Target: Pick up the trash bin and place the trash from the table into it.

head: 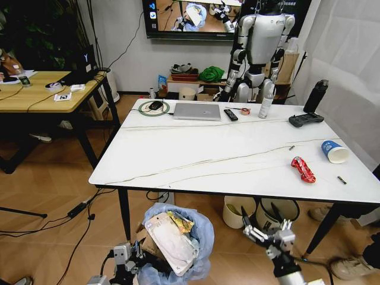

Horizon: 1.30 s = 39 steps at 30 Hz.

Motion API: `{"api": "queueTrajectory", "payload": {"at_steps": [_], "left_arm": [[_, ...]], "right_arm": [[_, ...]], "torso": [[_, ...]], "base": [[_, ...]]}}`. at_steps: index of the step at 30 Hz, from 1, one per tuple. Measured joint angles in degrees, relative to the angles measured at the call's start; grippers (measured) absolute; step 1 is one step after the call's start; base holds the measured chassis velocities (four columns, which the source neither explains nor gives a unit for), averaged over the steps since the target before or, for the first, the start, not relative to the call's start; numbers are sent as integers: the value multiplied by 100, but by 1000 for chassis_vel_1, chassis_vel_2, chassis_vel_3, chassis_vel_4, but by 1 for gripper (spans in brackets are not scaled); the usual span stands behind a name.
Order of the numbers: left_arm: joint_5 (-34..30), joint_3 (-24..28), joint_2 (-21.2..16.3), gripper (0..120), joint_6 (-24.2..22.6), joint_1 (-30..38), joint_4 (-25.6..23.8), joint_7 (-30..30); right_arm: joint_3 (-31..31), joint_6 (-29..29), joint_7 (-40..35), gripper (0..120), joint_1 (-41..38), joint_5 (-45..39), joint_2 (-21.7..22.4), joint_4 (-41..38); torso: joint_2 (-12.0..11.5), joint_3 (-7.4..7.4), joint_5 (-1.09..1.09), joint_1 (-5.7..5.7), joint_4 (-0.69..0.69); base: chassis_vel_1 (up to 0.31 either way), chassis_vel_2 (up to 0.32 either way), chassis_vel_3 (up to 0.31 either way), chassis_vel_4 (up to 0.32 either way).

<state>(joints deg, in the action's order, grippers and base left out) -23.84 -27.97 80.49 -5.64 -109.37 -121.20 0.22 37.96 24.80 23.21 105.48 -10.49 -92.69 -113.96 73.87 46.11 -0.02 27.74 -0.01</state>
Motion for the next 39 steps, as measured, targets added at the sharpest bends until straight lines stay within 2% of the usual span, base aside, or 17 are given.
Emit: {"api": "queueTrajectory", "payload": {"at_steps": [8,22,39], "left_arm": [[-4,-5,-68,0,138,-68,35,38],[-9,-53,65,0,148,2,116,29],[10,-48,142,0,159,3,90,23]], "right_arm": [[132,297,75,100,10,10,11,215],[171,240,119,100,-191,-250,42,359],[70,262,150,100,-190,-260,55,399]], "torso": [[0,1,2,0,1],[0,1,2,1,1],[-1,1,3,1,0]], "base": [[0,0,0,0],[0,0,0,0],[-63,-56,63,60]]}}
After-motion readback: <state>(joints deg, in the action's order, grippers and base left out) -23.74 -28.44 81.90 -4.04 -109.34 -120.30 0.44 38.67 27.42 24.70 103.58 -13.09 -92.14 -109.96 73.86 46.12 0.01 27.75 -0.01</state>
